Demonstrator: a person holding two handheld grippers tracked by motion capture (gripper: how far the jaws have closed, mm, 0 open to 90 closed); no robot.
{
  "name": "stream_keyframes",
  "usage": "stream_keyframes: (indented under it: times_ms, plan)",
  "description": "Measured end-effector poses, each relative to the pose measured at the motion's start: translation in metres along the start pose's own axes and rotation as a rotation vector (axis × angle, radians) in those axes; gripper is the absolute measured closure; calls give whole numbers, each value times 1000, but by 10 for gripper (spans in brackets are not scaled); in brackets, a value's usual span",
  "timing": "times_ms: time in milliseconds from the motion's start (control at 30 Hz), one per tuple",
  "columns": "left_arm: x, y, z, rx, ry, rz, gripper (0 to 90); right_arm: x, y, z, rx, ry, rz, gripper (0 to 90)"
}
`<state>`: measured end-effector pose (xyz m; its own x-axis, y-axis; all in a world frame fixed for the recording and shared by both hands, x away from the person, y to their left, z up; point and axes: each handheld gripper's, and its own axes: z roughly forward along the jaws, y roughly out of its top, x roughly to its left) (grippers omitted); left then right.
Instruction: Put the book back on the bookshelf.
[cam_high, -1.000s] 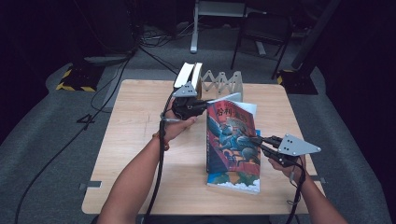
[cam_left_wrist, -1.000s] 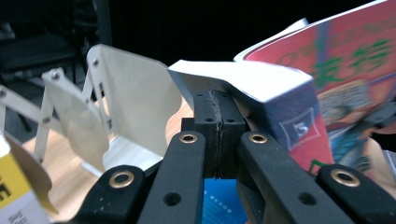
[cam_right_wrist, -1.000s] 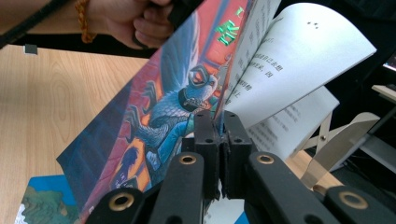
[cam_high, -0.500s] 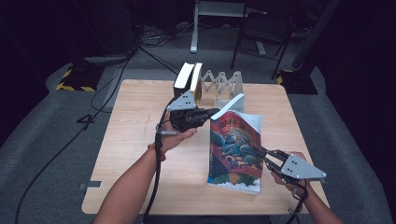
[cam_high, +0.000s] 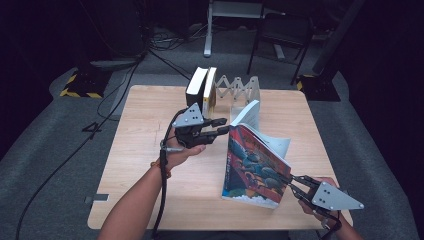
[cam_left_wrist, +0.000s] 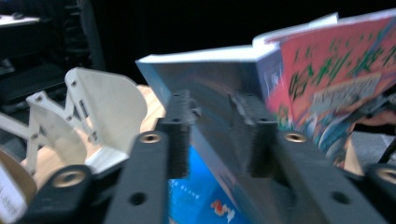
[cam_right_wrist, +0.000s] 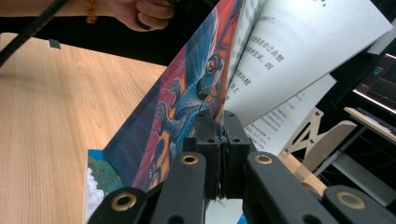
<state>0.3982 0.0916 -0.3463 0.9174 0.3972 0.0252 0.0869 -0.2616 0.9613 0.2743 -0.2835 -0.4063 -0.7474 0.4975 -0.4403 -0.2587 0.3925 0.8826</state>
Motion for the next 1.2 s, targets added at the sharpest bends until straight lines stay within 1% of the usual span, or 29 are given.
stream_keyframes:
  times_ms: [67,133,167,200,233,267,300,333,367,400,433,467,500,533,600,667,700,733,767,800,833,900,933,967,1000,1033,1067,1133,1200]
  plan:
    - [-2,-6,-3,18,-5,6,579,0,1,-1,-5,7,-10,881]
    - [-3,-17,-6,63,-22,-3,492,2,4,0,0,17,-38,881]
    - [-4,-23,-7,90,-30,-8,437,2,4,0,-3,20,-37,882]
    - [-6,-29,-7,114,-33,-7,419,2,4,0,-3,22,-36,882]
    - [-8,-36,-8,130,-47,-10,388,1,3,0,-4,23,-31,881]
    - [-12,-45,-8,152,-78,-28,359,1,3,-1,-4,23,-25,881]
    - [-14,-50,-7,166,-84,-24,331,1,3,-1,-1,23,-32,880]
    - [-20,-57,-4,196,-94,-17,313,1,3,-1,1,22,-31,881]
    - [-26,-64,0,231,-98,-16,292,1,3,-1,0,23,-20,880]
    - [-31,-69,4,258,-99,-13,279,1,2,0,2,24,-19,880]
    - [-35,-73,8,279,-105,-12,271,1,3,0,2,23,-27,880]
    - [-35,-73,8,279,-105,-12,262,1,3,0,2,23,-27,880]
    - [-41,-77,14,315,-117,-2,262,1,3,0,3,23,-29,880]
    - [-47,-79,18,330,-120,5,254,1,3,0,3,25,-29,880]
    - [-56,-82,28,336,-133,1,259,1,3,0,2,27,-31,879]
    - [-64,-82,40,325,-112,3,284,0,3,1,1,26,-30,879]
    - [-65,-81,43,315,-108,0,306,-1,3,2,1,25,-30,879]
    - [-66,-80,49,299,-86,-12,319,-1,3,2,2,26,-31,879]
    - [-65,-78,52,289,-68,-18,308,-2,3,3,3,24,-32,879]
    - [-65,-78,52,289,-68,-18,314,-2,3,3,3,24,-32,879]
    - [-61,-75,56,259,-36,-43,345,-3,4,4,4,26,-28,879]
    - [-54,-70,57,220,-23,-71,371,-3,4,6,5,26,-33,879]
    - [-50,-68,59,201,-31,-86,377,-3,5,7,4,28,-36,879]
    - [-48,-66,60,198,-38,-97,360,-4,5,8,5,28,-37,879]
    - [-46,-64,62,191,-39,-97,347,-3,5,9,4,28,-35,878]
    - [-44,-61,62,183,-31,-86,341,-4,5,10,7,26,-35,878]
    - [-44,-58,63,187,-34,-84,343,-4,5,11,9,22,-34,878]
    - [-42,-56,62,190,-43,-65,402,-6,5,13,12,17,-31,878]
    - [-44,-53,61,192,-37,-47,488,-8,4,15,14,12,-23,878]
